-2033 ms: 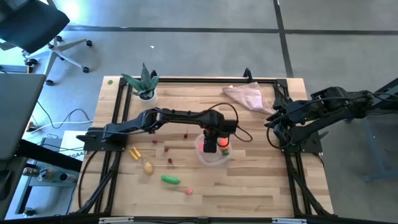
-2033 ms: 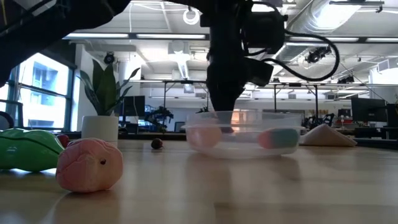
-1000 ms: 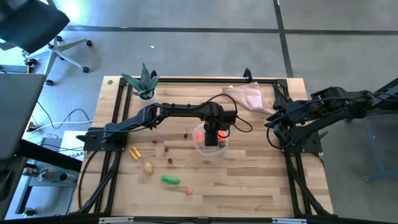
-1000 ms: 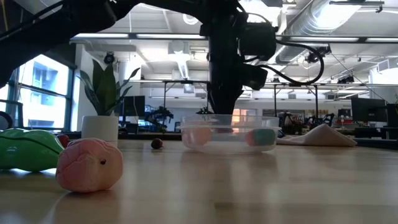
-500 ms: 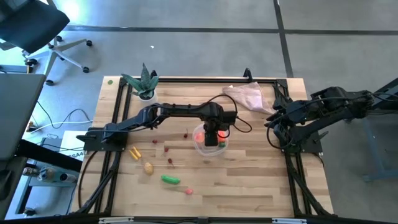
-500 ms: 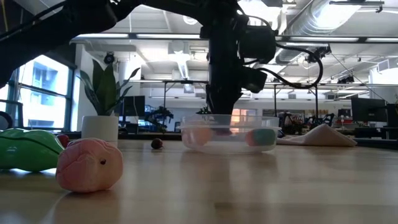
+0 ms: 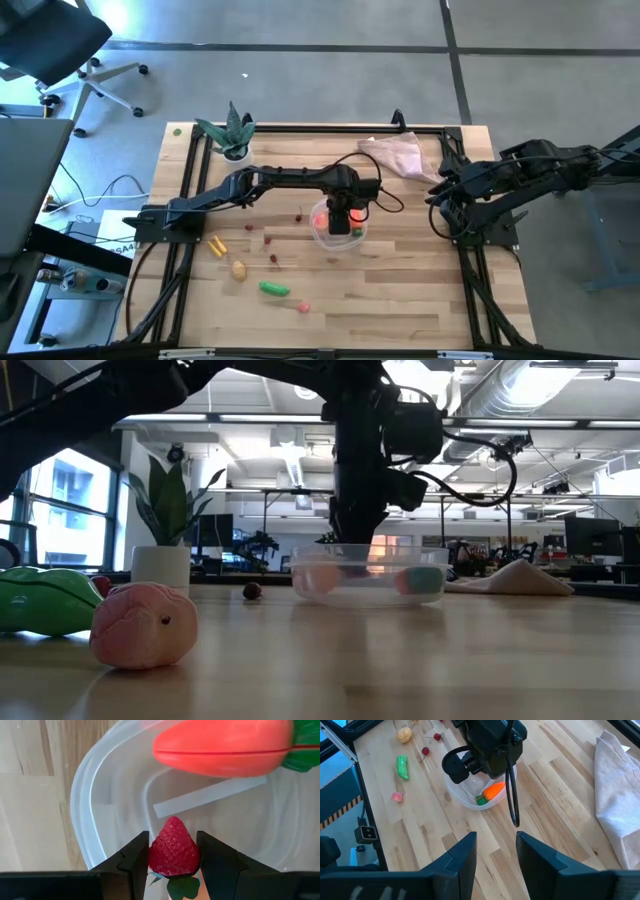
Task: Pick and placing Produce into tupperware
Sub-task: Put the red strawberry into the transparent bin, then put the red cherry into the transparent bin
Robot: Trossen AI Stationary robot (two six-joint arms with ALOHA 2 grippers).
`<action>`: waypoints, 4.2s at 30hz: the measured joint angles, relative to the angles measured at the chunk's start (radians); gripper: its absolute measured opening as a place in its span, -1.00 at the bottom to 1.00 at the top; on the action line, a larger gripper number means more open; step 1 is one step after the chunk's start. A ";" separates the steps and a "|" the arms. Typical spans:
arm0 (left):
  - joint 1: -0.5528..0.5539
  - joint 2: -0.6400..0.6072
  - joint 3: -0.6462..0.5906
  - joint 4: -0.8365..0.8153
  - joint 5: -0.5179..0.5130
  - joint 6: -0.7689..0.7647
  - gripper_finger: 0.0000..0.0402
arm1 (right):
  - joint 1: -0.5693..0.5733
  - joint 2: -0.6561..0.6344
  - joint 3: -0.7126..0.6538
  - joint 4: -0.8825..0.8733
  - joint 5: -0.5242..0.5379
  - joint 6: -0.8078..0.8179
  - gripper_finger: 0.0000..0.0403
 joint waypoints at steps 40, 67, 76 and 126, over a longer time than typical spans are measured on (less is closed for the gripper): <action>0.000 -0.070 0.017 -0.177 0.053 -0.108 -0.18 | 0.000 0.000 0.000 0.000 0.000 0.000 -0.35; 0.039 -0.388 -0.050 -0.216 -0.141 -0.391 -0.39 | 0.000 0.000 0.000 0.000 0.000 0.000 -0.35; 0.158 -0.676 -0.513 -0.195 -0.131 -0.500 -0.38 | 0.000 0.000 0.000 0.000 0.000 0.000 -0.35; 0.019 -0.636 -1.042 0.490 0.016 -1.266 -0.38 | 0.000 0.000 0.000 0.000 0.000 0.000 -0.35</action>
